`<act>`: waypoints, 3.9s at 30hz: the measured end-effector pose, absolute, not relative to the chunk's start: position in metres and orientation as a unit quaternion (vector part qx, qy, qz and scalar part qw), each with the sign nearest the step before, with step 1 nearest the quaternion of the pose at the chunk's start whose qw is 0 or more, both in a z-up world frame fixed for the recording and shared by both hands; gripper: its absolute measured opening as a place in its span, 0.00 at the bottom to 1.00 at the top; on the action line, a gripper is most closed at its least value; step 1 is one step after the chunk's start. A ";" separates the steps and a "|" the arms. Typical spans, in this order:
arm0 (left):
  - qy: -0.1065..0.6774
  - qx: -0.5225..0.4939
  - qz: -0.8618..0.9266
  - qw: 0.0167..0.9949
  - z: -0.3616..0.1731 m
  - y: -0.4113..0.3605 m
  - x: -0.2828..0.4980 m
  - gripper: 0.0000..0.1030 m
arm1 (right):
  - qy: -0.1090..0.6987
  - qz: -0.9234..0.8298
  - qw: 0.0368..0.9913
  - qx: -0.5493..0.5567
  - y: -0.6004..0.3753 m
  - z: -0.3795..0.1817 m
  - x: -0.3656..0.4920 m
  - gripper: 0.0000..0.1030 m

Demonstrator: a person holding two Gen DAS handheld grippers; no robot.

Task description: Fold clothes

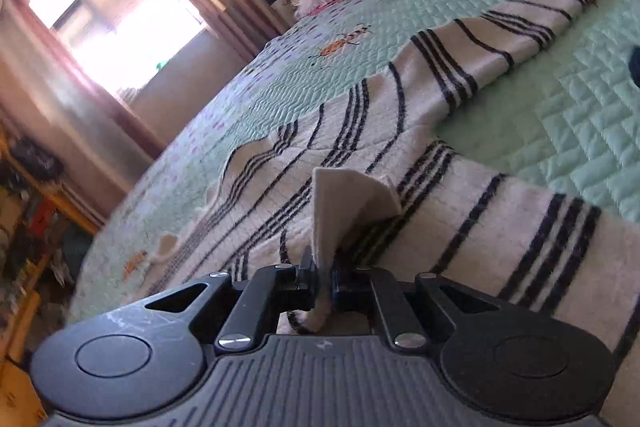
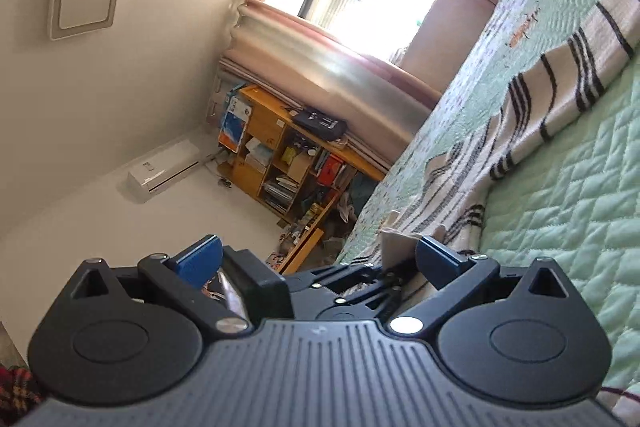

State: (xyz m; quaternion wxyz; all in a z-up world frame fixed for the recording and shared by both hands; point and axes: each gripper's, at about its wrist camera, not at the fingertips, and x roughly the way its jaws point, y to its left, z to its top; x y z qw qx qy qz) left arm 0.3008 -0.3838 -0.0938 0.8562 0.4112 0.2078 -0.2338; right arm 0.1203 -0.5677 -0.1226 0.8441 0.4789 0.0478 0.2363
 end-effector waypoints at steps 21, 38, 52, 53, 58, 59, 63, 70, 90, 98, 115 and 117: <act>0.329 0.067 -0.271 0.902 -0.062 -0.352 0.356 0.54 | 0.041 0.222 0.791 0.569 -0.588 -0.154 0.128 1.00; 0.361 0.103 -0.240 0.895 -0.086 -0.366 0.360 0.68 | 0.037 0.224 0.784 0.578 -0.587 -0.161 0.128 1.00; 0.347 0.033 -0.254 0.902 -0.078 -0.330 0.343 0.80 | 0.039 0.229 0.784 0.576 -0.585 -0.160 0.130 1.00; 0.331 0.018 -0.251 0.909 -0.072 -0.321 0.341 0.80 | 0.039 0.229 0.783 0.576 -0.585 -0.161 0.130 1.00; 0.248 -0.085 -0.159 0.952 -0.043 -0.235 0.352 0.78 | 0.037 0.230 0.784 0.576 -0.585 -0.162 0.131 1.00; 0.232 -0.106 -0.136 0.957 -0.038 -0.215 0.355 0.78 | 0.038 0.230 0.785 0.574 -0.584 -0.162 0.131 0.99; 0.298 -0.248 -0.071 0.919 -0.067 -0.125 0.396 0.75 | 0.041 0.229 0.791 0.567 -0.582 -0.161 0.132 1.00; 0.283 -0.325 -0.062 0.900 -0.071 -0.071 0.381 0.51 | 0.039 0.231 0.790 0.567 -0.583 -0.161 0.134 0.99; 0.315 -0.323 -0.007 0.893 -0.096 -0.084 0.417 0.52 | 0.040 0.233 0.789 0.567 -0.584 -0.162 0.133 0.99; 0.329 -0.272 -0.034 0.904 -0.080 -0.112 0.386 0.71 | 0.039 0.234 0.788 0.569 -0.585 -0.161 0.132 0.99; 0.402 0.035 -0.167 0.900 -0.063 -0.237 0.271 0.98 | 0.021 -0.033 0.860 0.508 -0.688 -0.092 0.075 1.00; 0.419 0.026 -0.175 0.891 -0.065 -0.235 0.253 0.99 | 0.050 -0.082 0.856 0.507 -0.716 -0.093 0.078 1.00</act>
